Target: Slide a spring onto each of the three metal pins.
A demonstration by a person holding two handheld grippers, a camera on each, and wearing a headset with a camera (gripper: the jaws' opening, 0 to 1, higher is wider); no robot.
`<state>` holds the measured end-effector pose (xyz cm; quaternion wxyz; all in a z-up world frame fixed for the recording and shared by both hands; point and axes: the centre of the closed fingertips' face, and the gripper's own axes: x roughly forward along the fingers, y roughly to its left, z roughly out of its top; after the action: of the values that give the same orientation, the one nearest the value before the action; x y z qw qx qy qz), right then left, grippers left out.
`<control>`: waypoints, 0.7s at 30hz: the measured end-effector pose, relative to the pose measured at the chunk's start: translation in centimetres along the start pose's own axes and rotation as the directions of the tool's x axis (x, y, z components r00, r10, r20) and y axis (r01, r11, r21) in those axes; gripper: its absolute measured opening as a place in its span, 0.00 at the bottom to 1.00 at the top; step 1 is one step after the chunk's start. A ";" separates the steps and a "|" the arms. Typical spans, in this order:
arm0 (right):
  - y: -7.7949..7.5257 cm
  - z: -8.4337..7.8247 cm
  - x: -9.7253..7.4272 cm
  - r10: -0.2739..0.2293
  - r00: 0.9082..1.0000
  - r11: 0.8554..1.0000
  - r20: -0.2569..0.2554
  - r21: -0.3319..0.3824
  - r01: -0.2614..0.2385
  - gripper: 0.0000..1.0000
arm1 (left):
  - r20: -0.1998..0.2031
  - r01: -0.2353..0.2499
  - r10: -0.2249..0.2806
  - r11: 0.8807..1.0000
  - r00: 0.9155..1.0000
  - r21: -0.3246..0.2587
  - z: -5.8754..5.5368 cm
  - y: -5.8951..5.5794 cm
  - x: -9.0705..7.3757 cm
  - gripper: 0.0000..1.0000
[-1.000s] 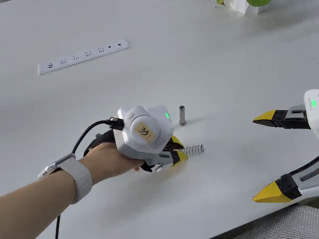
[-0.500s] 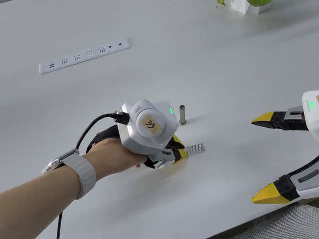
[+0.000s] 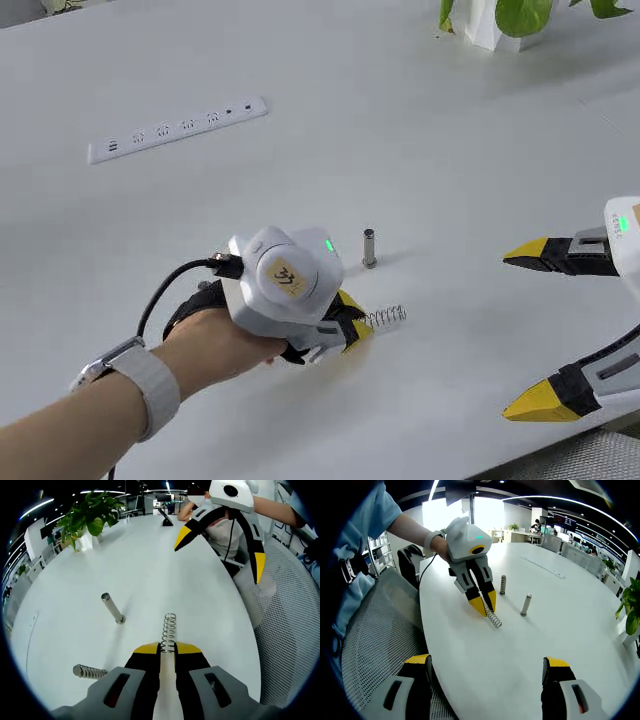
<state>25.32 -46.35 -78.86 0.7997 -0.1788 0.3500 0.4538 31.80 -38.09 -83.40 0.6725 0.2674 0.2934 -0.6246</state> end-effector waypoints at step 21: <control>0.7 4.3 1.9 0.115 0.993 0.983 -0.029 -0.138 -0.118 0.79 | 0.134 -0.107 0.128 0.983 0.983 -0.152 -0.8 -1.3 -5.5 0.07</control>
<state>27.07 -42.24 -77.19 0.7536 -0.2181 0.3357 0.5214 30.16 -33.87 -79.94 0.7450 0.1896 0.2726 -0.5785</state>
